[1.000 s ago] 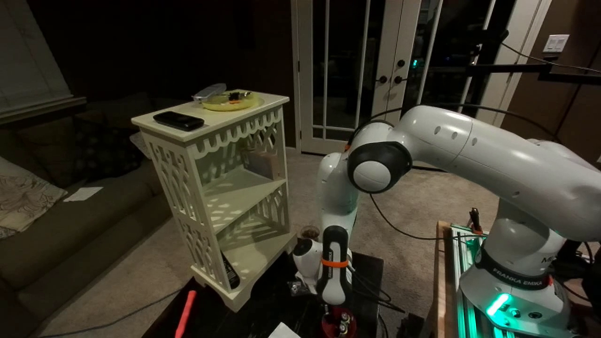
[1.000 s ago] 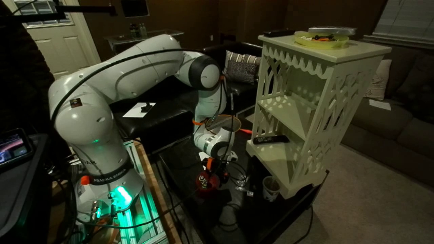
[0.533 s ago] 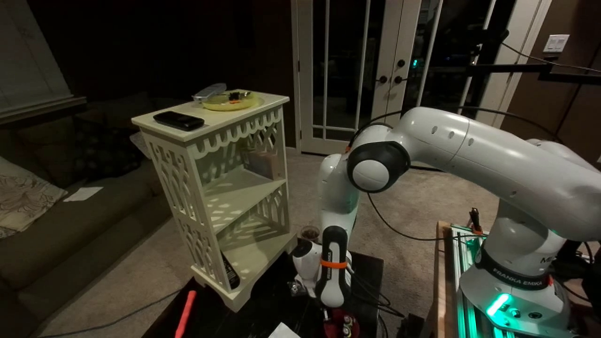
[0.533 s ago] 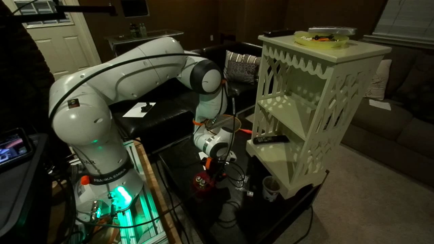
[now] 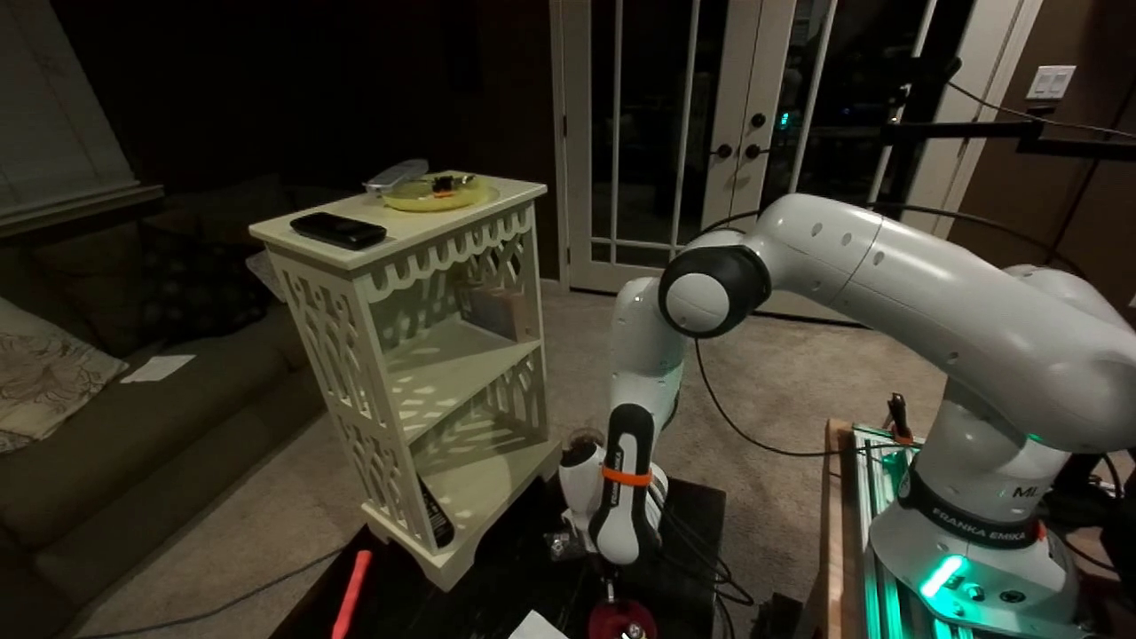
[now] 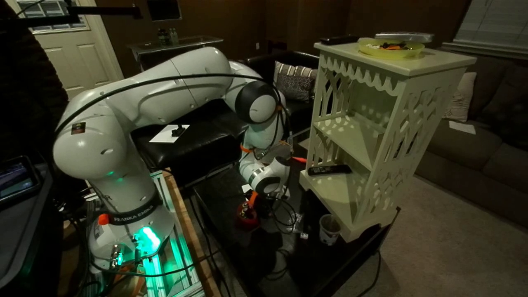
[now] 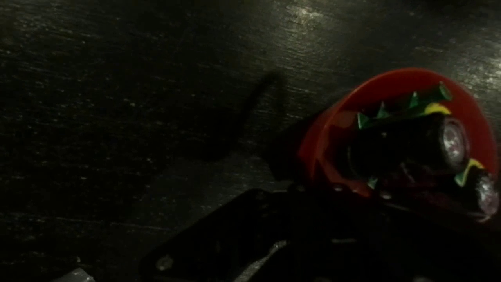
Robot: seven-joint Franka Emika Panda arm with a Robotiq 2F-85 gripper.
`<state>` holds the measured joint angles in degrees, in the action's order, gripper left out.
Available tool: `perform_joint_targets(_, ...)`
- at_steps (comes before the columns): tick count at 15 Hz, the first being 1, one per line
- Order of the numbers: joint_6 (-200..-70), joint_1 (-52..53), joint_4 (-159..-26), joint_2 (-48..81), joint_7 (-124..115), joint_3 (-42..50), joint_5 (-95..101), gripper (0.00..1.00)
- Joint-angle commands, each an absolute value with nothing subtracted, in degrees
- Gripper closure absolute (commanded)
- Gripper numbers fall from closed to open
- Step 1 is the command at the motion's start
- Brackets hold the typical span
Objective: Put the red bowl in the middle shelf
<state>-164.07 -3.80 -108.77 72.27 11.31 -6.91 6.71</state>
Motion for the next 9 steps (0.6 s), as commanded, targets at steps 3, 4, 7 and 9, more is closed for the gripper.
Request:
perform_joint_targets(3,-164.6,-15.9,-114.1,68.9,11.4,-12.4,0.0,0.99)
perform_joint_targets(4,-164.8,-18.8,-115.3,68.6,12.1,-13.7,-1.0,0.99)
perform_joint_targets(7,-163.4,-19.3,-113.3,70.2,12.9,-13.5,-0.7,0.96)
perform_joint_targets(9,-162.7,-23.4,-115.3,69.6,14.8,-15.3,-1.0,0.96)
